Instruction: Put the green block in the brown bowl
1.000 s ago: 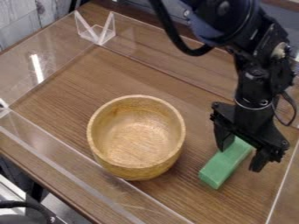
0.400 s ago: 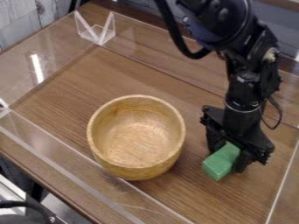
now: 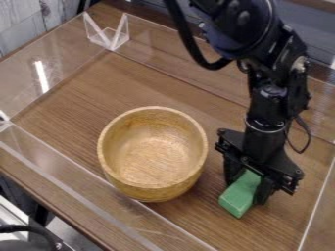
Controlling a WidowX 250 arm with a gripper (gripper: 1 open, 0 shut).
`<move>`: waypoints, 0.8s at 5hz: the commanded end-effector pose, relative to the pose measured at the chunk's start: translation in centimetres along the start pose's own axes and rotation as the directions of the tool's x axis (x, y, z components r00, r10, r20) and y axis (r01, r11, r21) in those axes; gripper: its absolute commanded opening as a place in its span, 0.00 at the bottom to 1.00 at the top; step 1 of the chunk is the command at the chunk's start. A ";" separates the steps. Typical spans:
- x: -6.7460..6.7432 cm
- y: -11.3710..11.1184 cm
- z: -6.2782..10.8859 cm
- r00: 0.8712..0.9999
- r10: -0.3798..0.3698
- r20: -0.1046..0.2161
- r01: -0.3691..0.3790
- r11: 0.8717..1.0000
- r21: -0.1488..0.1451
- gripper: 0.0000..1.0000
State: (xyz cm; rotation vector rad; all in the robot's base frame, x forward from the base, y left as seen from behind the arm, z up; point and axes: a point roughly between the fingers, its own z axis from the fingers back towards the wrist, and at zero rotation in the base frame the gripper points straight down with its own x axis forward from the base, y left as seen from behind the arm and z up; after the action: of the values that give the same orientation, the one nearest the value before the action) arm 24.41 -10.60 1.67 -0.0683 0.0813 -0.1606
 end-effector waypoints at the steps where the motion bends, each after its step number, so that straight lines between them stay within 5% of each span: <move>1: 0.0 -0.8 1.3 1.000 0.013 0.028 -0.012 1.000 -0.015 0.00; 4: -0.2 -2.1 2.6 0.999 0.036 0.024 -0.035 0.999 -0.030 0.00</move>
State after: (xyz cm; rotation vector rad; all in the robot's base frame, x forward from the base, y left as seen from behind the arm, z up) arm 23.00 -11.78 2.23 -0.0676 0.1428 -0.1221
